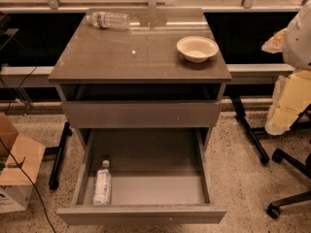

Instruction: Pick blue plastic bottle from middle drawer and place on counter

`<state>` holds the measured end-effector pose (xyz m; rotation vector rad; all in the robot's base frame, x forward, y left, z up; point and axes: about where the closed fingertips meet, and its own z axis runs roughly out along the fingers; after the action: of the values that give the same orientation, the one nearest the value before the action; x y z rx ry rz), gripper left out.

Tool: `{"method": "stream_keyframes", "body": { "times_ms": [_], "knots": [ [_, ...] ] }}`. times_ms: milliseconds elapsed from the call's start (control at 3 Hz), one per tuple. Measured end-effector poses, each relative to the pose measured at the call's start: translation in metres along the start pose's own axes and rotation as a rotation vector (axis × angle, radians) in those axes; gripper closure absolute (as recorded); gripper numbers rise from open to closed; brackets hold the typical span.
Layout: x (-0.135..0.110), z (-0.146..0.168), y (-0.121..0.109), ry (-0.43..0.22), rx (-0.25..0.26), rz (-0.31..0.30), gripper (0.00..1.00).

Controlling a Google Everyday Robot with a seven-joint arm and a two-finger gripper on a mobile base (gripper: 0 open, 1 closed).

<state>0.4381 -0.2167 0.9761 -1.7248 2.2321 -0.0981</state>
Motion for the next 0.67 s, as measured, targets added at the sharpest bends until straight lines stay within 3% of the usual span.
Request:
{"method": "stream_keyframes", "body": {
  "times_ms": [667],
  "knots": [
    [-0.011,0.015,0.0,-0.012,-0.017,0.035,0.0]
  ]
}}
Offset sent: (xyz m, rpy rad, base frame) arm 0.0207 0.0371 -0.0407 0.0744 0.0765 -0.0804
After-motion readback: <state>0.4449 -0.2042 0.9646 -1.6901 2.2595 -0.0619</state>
